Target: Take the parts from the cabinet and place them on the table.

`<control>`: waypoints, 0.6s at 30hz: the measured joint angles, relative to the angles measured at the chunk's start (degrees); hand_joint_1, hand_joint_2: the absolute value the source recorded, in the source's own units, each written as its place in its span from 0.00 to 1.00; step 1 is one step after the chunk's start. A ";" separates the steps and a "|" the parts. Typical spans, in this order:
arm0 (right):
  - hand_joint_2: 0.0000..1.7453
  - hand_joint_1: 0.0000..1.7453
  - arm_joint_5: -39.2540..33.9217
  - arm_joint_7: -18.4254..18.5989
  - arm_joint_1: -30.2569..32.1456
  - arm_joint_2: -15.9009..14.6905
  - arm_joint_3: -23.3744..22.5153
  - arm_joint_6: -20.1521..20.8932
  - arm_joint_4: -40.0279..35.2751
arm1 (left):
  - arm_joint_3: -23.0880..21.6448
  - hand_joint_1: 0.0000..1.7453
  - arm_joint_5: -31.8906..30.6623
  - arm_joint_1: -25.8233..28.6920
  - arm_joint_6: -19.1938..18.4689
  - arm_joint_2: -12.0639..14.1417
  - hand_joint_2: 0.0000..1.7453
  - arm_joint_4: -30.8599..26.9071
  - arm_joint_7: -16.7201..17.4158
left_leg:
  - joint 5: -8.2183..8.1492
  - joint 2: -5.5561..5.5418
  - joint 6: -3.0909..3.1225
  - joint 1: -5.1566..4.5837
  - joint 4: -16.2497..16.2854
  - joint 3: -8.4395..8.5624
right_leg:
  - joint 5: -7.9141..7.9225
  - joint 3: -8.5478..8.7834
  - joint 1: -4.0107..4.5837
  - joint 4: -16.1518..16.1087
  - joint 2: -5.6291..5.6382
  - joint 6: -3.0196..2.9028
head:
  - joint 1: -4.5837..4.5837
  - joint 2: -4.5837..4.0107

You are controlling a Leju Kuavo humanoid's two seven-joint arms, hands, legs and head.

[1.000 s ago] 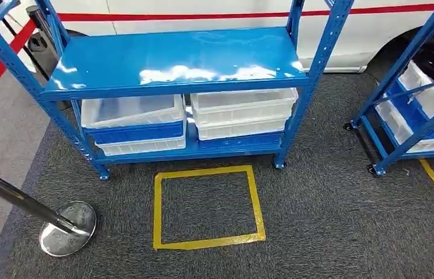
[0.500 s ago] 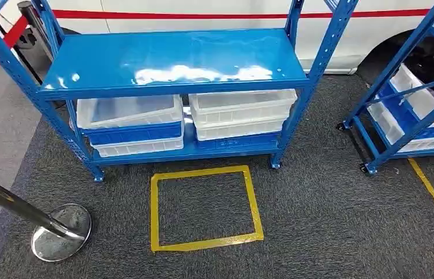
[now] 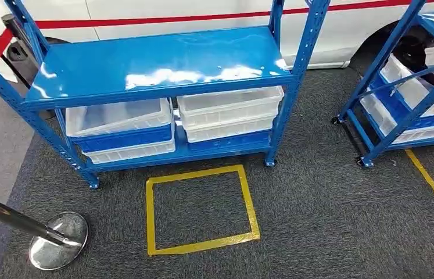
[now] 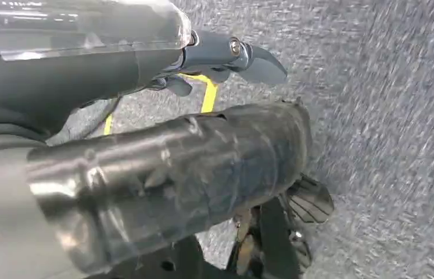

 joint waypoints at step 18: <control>1.00 0.00 -0.15 -1.33 -0.42 0.07 -1.42 3.54 0.00 | -0.42 0.00 -0.18 0.03 0.00 0.09 0.00 0.00 0.81 | 8.37 0.17 3.17 -0.04 -17.67 7.82 | -1.45 -1.85 -0.63 6.12 0.02 3.32 | 0.13 0.00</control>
